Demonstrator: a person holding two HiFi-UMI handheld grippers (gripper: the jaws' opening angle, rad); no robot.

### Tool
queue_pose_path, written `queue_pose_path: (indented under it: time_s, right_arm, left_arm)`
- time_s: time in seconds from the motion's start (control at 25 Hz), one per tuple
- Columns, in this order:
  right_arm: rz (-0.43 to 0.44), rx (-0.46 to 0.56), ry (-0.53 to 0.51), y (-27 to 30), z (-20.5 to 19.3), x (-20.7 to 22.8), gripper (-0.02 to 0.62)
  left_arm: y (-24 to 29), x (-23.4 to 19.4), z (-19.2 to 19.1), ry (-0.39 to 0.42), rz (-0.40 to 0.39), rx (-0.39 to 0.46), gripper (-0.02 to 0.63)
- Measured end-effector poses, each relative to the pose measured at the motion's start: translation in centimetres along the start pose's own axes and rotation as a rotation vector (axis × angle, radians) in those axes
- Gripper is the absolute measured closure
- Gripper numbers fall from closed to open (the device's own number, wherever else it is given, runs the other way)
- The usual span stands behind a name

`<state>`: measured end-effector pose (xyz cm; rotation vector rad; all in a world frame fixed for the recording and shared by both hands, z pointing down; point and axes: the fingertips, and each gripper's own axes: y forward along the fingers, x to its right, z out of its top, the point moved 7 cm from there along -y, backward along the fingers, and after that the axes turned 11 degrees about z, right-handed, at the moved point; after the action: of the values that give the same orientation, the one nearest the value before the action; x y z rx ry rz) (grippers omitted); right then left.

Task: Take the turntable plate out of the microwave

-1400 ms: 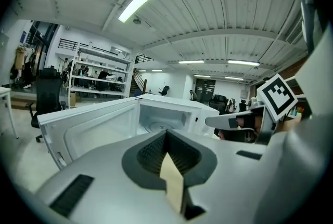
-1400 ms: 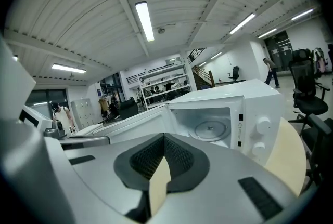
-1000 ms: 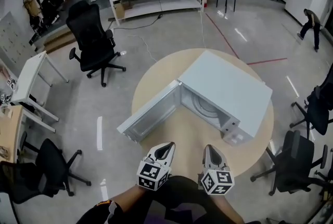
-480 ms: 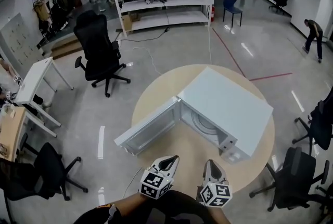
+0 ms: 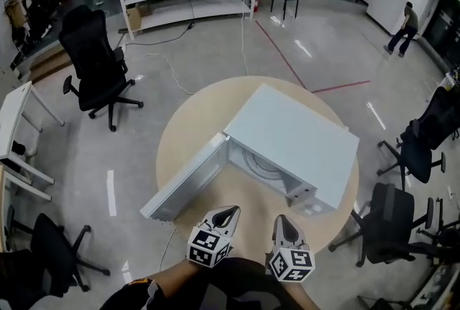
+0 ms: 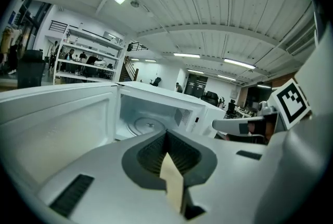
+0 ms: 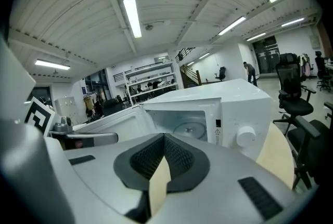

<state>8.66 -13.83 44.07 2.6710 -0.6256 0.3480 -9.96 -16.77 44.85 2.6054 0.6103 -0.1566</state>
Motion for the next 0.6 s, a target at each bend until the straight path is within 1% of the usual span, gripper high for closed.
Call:
queue_pose_path:
  time_s: [0.16, 0.32, 0.6]
  right_arm:
    - [-0.057, -0.022, -0.001, 0.4, -0.1, -0.8, 0.578]
    - [-0.096, -0.039, -0.023, 1.2, 0.3, -1.9, 0.578]
    - [-0.159, -0.054, -0.045, 2.2, 0.3, -2.6, 0.578]
  left_arm:
    - [1.0, -1.2, -0.4, -0.028, -0.063, -0.038, 0.559]
    - [2.4, -2.7, -0.5, -0.061, -0.123, -0.063, 0.558]
    - [5.3, -5.1, -0.5, -0.117, -0.177, -0.083, 0.558]
